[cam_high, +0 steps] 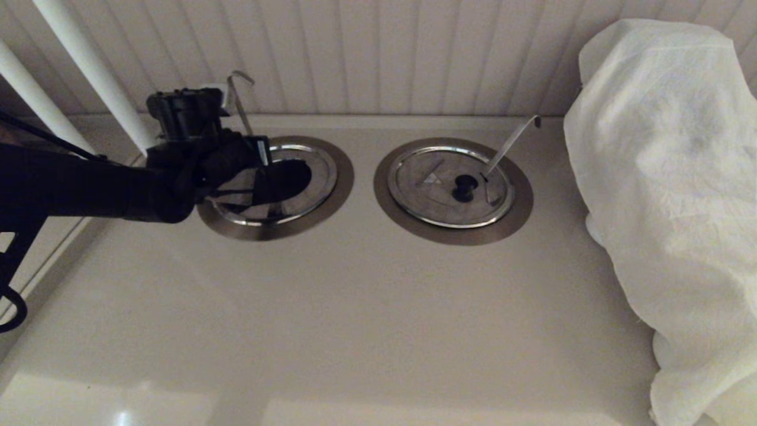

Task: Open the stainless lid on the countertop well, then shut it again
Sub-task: Stir with a spoon

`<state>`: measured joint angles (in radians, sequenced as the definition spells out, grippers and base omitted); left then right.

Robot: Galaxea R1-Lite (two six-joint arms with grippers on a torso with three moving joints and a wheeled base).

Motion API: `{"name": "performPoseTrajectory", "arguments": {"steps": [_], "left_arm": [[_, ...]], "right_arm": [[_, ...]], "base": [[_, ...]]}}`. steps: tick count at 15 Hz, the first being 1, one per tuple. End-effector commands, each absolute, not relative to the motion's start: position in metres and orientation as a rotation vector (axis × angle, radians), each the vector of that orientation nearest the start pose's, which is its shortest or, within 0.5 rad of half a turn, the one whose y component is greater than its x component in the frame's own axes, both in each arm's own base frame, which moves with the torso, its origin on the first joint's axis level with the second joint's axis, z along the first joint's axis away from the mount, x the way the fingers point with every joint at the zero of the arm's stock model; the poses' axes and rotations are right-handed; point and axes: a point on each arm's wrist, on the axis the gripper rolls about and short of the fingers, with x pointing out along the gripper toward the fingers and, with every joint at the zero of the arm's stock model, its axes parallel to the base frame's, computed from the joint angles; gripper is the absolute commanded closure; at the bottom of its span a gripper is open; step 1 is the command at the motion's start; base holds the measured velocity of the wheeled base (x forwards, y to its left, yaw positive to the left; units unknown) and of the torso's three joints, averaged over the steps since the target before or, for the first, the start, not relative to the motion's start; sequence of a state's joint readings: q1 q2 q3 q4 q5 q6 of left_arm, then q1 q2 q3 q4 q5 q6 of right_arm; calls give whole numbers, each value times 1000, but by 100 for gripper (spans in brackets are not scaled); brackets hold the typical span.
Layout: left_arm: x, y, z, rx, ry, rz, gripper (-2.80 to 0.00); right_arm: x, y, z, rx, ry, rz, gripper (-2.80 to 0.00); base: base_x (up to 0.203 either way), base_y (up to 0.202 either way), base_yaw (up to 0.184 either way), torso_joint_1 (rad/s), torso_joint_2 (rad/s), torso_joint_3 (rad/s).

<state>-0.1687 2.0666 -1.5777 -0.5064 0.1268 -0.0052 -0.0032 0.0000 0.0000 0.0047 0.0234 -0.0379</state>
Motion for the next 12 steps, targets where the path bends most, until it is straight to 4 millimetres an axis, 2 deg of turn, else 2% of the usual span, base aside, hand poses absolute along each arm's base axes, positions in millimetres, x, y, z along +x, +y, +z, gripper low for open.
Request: {"name": "performPoseTrajectory", "arguments": {"steps": [1,9,10,12], "left_arm": [[445,-73,240,-9,-18,0,0],[440,-112,230,-7,24,-83,0],[441,-115,227,-7,26,-87,-280],[442,-115,229,-5,28,-83,-280]], "right_arm": [[-23,1,75,-38,4,20,-280],[-23,1,75,-38,4,20,-280],[-23,1,75,-38,4,20,-280],[-23,1,75,-38,4,20,-280]], "base": [[0,0,0,0,0,0],[0,0,0,0,0,0],[0,0,0,0,0,0],[0,0,0,0,0,0]]}}
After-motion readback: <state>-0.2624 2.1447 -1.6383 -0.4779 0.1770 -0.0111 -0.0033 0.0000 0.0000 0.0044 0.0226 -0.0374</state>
